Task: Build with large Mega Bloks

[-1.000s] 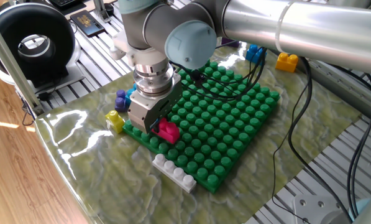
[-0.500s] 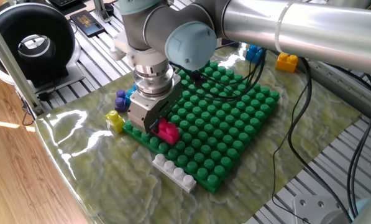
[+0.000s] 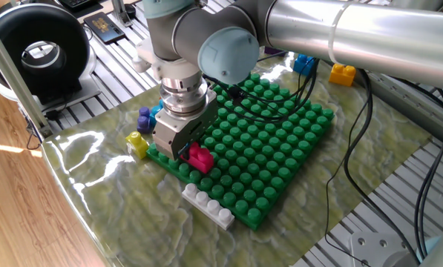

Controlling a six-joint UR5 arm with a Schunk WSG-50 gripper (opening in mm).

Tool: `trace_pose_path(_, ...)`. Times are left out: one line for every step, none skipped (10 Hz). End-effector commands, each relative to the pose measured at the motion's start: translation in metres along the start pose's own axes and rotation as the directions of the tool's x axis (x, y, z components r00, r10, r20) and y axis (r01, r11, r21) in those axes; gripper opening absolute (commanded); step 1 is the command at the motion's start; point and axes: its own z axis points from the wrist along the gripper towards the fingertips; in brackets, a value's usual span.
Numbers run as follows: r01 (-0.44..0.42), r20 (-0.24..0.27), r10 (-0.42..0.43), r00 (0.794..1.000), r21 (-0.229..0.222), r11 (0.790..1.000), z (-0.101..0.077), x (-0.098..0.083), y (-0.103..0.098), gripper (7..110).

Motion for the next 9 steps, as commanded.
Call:
trace_pose_path(-0.006, -0.001, 0.006, 1.0, -0.008, 1.0, 0.0005, 0.0008, -0.0006, 7)
trace_pose_path(-0.004, 0.0, 0.004, 1.0, -0.013, 1.0, 0.0005, 0.0006, -0.0004, 7)
trace_pose_path(-0.004, 0.0, 0.004, 1.0, -0.013, 1.0, 0.0007, 0.0004, -0.0006, 7)
trace_pose_path(-0.007, 0.001, 0.007, 1.0, -0.02, 1.0, 0.0016, -0.0005, 0.0011, 7)
trace_pose_path(-0.008, 0.001, 0.008, 1.0, -0.025, 1.0, 0.0021, -0.0008, 0.0023, 7)
trace_pose_path(-0.009, -0.001, 0.009, 1.0, -0.027, 1.0, 0.0025, -0.0008, 0.0027, 7)
trace_pose_path(-0.01, 0.0, 0.01, 1.0, -0.03, 0.999, 0.0032, -0.0013, 0.0036, 7)
trace_pose_path(-0.012, 0.0, 0.012, 1.0, -0.028, 1.0, 0.0039, -0.0016, 0.0027, 7)
trace_pose_path(-0.012, -0.001, 0.012, 1.0, -0.032, 0.999, 0.0039, -0.0014, 0.0027, 7)
